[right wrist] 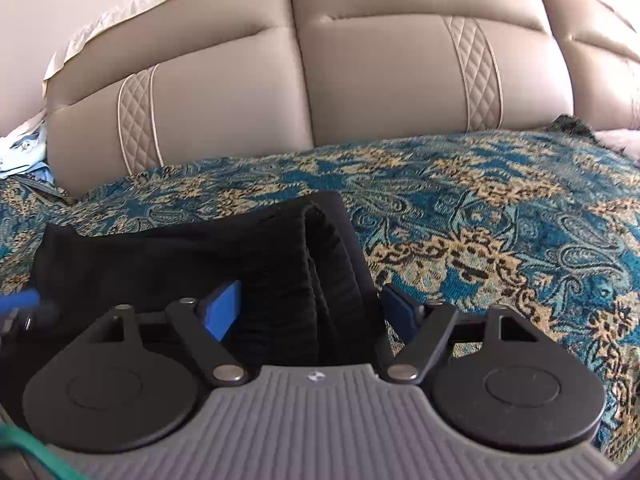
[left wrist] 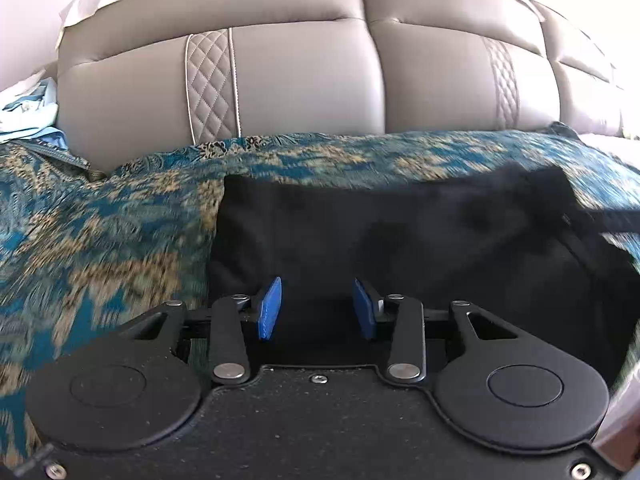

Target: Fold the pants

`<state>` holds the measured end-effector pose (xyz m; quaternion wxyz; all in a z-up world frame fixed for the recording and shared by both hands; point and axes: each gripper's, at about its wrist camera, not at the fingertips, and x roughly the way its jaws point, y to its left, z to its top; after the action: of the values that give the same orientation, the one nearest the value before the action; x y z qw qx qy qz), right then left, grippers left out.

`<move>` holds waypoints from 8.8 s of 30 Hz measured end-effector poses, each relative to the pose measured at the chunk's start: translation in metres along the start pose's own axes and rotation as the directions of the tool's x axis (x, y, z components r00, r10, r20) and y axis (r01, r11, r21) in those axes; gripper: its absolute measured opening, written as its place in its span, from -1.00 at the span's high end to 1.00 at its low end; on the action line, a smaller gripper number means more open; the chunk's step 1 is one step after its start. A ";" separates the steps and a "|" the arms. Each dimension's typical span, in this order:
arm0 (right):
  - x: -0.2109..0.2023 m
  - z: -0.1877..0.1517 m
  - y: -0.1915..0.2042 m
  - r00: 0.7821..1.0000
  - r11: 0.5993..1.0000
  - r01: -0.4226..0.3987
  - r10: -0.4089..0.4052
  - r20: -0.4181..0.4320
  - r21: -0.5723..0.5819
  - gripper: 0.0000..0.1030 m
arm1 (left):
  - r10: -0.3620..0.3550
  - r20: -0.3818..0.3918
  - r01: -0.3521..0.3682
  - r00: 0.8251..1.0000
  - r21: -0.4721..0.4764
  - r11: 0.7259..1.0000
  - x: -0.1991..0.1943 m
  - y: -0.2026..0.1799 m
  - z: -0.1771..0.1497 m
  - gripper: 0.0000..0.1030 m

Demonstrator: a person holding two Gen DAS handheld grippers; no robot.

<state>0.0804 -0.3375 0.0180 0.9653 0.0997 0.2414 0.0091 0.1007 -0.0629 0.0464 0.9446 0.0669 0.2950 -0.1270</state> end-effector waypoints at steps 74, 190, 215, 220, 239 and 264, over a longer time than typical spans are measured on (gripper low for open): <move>0.038 0.038 0.017 0.942 0.945 -0.325 0.322 -0.095 -0.027 0.34 | -0.051 0.050 0.066 0.997 -0.380 0.922 0.050 0.082 0.051 0.73; 0.057 0.010 0.059 0.997 0.994 -0.043 0.049 0.057 -0.102 -1.00 | 0.168 -0.046 -0.174 0.985 -0.219 0.960 0.060 0.085 0.033 -1.00; 0.002 -0.025 0.080 0.984 0.994 -0.035 0.051 0.168 -0.101 -1.00 | 0.173 -0.076 -0.182 0.982 -0.144 0.973 0.005 0.029 -0.001 -0.99; -0.007 -0.039 0.085 0.984 0.989 -0.057 0.080 0.161 -0.139 -1.00 | 0.165 -0.075 -0.173 0.984 -0.132 0.976 0.007 0.029 -0.003 -1.00; 0.003 -0.057 0.109 0.989 0.958 -0.051 0.087 0.117 -0.281 -1.00 | 0.129 -0.053 -0.134 0.990 -0.112 0.985 0.009 0.030 -0.006 -1.00; 0.008 -0.054 0.110 0.990 0.958 -0.057 0.089 0.106 -0.280 -1.00 | 0.119 -0.055 -0.124 0.991 -0.113 0.986 0.009 0.031 -0.005 -1.00</move>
<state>0.0653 -0.2193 -0.0105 0.9812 -0.0266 0.1768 0.0725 0.1142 -0.0341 0.0385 0.9455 0.0328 0.3199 -0.0503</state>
